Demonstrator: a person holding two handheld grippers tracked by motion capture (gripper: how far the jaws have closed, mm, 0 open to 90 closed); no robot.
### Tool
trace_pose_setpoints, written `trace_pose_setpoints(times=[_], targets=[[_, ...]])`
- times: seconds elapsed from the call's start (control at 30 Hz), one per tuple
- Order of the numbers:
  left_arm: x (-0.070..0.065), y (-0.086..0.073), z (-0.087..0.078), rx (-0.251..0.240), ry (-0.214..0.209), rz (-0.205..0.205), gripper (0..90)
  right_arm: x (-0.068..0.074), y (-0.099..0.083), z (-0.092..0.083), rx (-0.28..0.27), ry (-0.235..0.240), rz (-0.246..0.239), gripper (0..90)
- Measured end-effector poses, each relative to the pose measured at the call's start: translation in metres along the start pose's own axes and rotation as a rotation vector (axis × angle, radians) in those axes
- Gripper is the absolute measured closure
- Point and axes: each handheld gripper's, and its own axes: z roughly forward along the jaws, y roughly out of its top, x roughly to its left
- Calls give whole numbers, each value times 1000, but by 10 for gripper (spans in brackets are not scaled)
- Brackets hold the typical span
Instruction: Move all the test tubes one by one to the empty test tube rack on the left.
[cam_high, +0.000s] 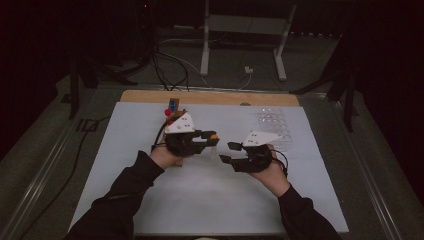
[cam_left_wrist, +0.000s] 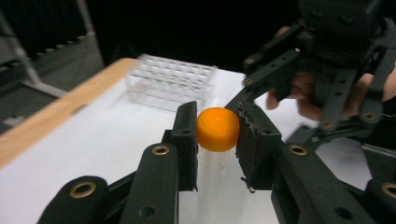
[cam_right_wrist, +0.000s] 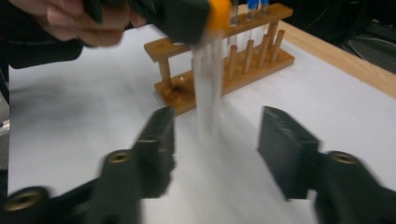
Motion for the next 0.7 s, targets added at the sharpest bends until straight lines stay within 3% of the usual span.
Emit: trace_pose_setpoints(times=[0.17, 0.27, 0.5, 0.7], targets=[[15, -1, -35, -15, 86, -17, 713, -2, 0, -5, -38, -27, 31, 144], [26, -5, -58, -28, 140, -43, 713, -3, 0, -6, -54, -20, 44, 29], [39, -16, -92, -32, 238, -69, 714, -7, 1, -10, -79, -18, 67, 8], [49, -36, -98, -16, 290, -115, 714, -6, 1, -11, -75, -29, 52, 8]])
